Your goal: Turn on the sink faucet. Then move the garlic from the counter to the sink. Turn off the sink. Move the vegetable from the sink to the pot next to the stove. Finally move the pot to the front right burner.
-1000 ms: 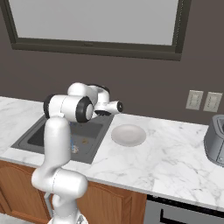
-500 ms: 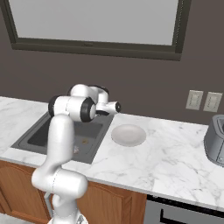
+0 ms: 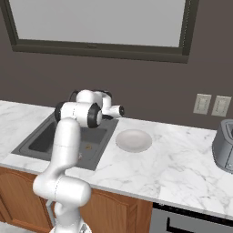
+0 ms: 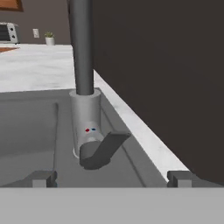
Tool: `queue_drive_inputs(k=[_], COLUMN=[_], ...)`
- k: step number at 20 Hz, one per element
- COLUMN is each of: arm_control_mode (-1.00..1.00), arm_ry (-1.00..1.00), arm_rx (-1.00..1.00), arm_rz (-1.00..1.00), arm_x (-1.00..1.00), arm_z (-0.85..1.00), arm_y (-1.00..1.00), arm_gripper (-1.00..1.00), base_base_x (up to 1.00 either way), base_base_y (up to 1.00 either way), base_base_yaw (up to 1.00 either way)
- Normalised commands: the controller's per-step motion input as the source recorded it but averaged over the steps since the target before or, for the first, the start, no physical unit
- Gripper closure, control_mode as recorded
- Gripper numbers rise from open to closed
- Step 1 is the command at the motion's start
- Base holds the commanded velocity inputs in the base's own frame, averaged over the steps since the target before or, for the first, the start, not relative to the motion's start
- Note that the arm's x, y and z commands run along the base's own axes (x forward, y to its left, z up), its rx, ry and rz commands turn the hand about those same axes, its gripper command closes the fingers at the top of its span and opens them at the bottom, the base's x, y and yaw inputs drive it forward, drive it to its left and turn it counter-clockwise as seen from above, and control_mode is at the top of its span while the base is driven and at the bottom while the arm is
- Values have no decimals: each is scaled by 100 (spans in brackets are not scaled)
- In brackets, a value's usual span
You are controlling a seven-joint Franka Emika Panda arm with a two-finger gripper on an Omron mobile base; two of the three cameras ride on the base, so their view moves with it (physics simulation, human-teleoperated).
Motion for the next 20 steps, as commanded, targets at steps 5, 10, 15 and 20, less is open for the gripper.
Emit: queue_drive_inputs(k=[5, 10, 15, 20], arm_control_mode=[-100, -100, -100, -100], arm_ry=[0, 0, 0, 0], arm_rx=[0, 0, 0, 0], arm_rz=[6, 5, 7, 7], arm_x=[12, 16, 19, 18], arm_z=[-1, -4, -3, -2], arm_y=[20, 23, 20, 22], arm_gripper=[-100, -100, -100, -100], base_base_x=[0, 0, 0, 0], base_base_y=[0, 0, 0, 0], base_base_yaw=[0, 0, 0, 0])
